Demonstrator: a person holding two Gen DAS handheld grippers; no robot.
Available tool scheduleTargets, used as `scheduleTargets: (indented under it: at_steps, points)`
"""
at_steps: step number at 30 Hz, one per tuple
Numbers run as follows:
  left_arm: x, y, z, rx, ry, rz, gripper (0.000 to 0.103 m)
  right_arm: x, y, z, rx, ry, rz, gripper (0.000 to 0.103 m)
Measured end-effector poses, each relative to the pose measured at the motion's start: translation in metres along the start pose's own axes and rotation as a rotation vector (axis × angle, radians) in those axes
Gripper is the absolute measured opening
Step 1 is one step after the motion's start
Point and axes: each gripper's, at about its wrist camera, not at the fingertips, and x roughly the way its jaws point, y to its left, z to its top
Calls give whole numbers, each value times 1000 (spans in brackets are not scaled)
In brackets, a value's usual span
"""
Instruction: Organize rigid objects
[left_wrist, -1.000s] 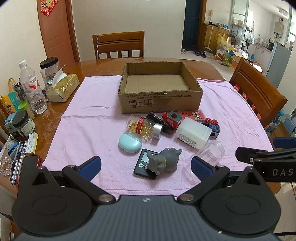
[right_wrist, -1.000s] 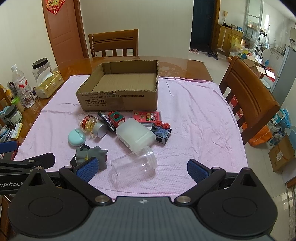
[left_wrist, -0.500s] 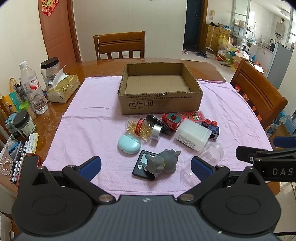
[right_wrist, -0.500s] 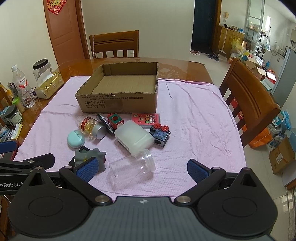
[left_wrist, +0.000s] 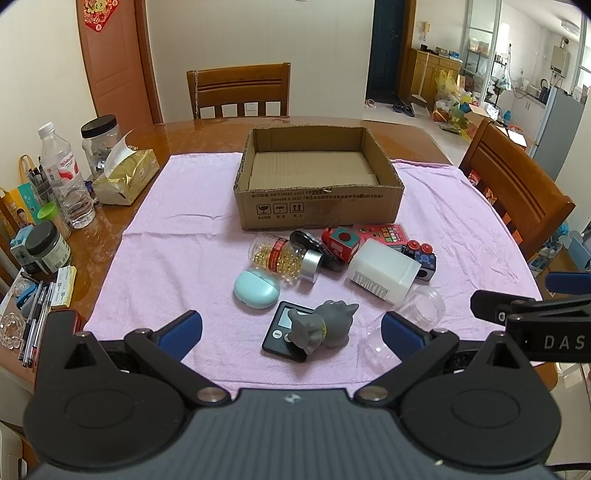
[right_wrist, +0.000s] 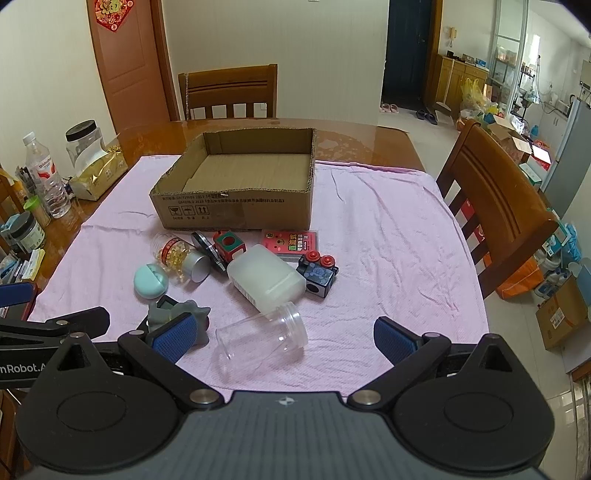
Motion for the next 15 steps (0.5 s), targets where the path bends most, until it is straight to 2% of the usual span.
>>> scheduleTargets:
  at_steps: [15]
  points:
    - [0,-5,2,-4,1,1,102,-1,-6,1,-8,-13,11,103]
